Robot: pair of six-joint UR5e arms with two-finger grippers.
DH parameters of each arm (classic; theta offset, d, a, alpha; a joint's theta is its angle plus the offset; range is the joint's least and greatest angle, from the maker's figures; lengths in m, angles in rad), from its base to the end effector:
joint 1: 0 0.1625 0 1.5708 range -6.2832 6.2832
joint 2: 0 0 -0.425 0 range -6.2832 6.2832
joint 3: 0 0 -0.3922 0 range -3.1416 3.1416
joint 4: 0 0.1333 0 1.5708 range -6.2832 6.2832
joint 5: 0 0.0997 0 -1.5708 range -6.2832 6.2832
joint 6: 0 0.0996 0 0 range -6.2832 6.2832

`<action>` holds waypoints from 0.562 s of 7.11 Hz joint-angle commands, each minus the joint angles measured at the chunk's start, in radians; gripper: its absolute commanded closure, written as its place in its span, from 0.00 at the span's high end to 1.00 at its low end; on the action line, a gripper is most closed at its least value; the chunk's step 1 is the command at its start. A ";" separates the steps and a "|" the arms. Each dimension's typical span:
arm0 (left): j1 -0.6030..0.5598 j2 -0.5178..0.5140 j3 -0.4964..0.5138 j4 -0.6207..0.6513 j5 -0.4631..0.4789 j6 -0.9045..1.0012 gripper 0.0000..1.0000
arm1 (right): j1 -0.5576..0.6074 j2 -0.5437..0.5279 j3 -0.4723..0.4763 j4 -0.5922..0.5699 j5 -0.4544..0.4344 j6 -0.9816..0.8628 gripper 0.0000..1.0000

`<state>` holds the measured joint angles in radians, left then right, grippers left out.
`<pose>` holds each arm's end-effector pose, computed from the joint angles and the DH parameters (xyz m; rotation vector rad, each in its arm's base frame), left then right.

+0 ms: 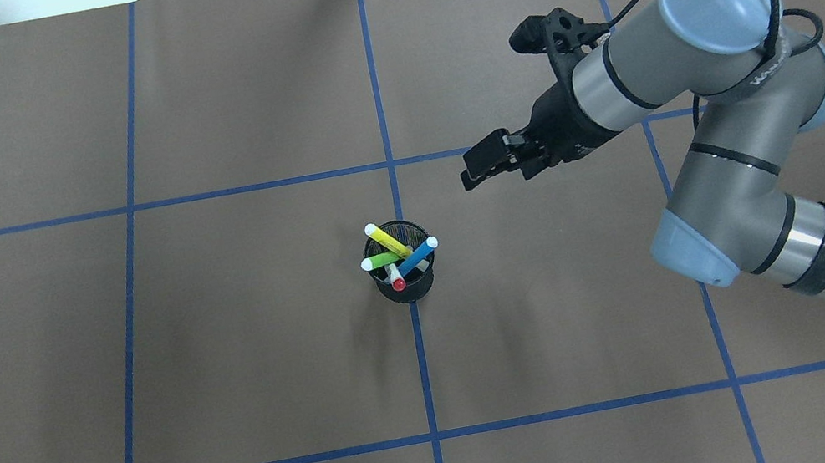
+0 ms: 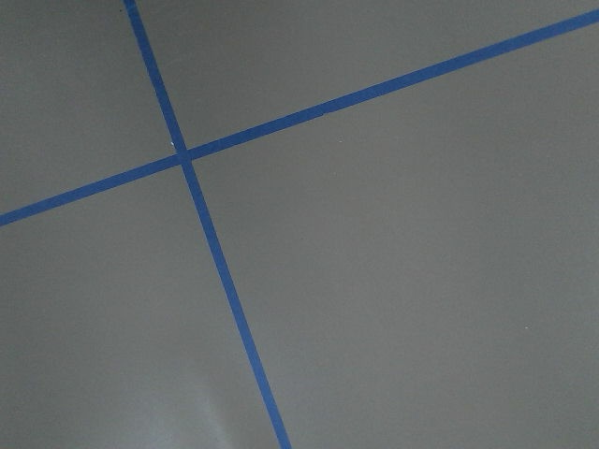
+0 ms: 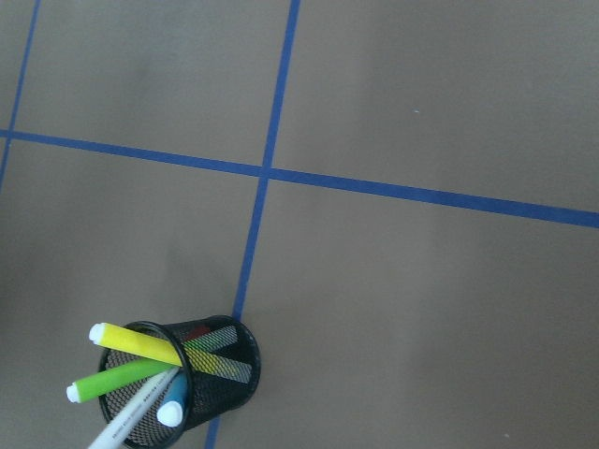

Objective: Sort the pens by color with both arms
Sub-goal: 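Move the right gripper over the black mesh pen cup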

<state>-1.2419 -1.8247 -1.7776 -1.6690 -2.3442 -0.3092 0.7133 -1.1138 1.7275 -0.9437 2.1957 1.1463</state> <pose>0.1272 -0.5699 0.4071 0.2677 0.8815 0.2343 -0.4174 -0.4604 0.2499 0.1878 -1.2926 -0.1408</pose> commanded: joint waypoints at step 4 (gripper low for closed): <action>0.010 -0.002 0.001 0.000 0.000 -0.002 1.00 | -0.112 0.102 -0.107 0.052 -0.117 0.056 0.70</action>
<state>-1.2328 -1.8264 -1.7764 -1.6690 -2.3439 -0.3114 0.6074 -1.0566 1.6677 -0.8919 2.0843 1.2017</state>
